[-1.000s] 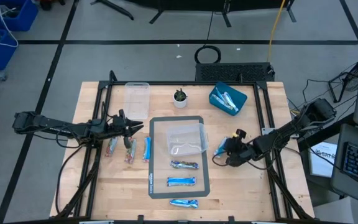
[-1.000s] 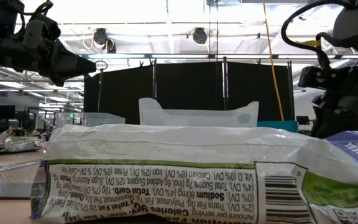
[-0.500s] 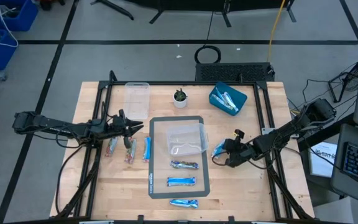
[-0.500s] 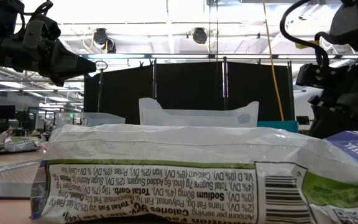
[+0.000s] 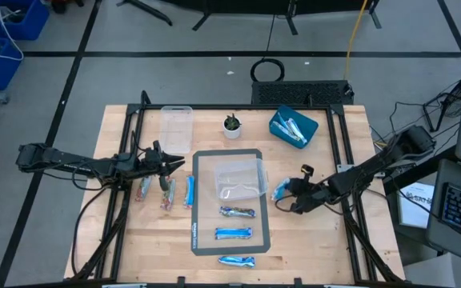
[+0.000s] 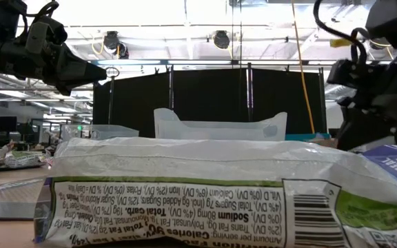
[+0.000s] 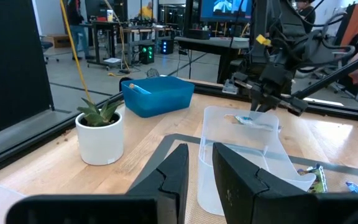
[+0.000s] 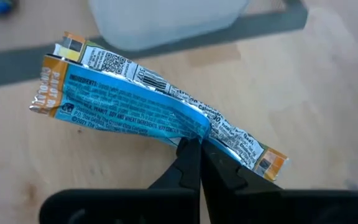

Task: Pick and place Granola Bars by type
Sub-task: Put the snack into the right bin

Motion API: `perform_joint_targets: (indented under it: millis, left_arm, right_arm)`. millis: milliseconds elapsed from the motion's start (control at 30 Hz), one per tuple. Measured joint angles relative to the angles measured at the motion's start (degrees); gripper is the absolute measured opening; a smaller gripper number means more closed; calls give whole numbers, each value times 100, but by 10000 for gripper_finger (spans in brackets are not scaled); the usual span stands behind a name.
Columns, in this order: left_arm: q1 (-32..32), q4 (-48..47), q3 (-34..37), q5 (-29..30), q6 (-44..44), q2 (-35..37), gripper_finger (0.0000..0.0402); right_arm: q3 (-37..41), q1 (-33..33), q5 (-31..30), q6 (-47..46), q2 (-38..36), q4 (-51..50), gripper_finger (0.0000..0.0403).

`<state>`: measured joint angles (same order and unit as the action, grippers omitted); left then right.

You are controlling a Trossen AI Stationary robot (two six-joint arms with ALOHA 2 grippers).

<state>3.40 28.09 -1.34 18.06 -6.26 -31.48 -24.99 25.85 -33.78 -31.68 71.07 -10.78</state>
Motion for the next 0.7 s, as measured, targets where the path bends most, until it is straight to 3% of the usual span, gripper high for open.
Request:
perform_joint_targets:
  millis: [700]
  left_arm:
    - [0,-1,0,1,1,0,79]
  right_arm:
    - [-11,-468,-1146,1565,-1684,119,0]
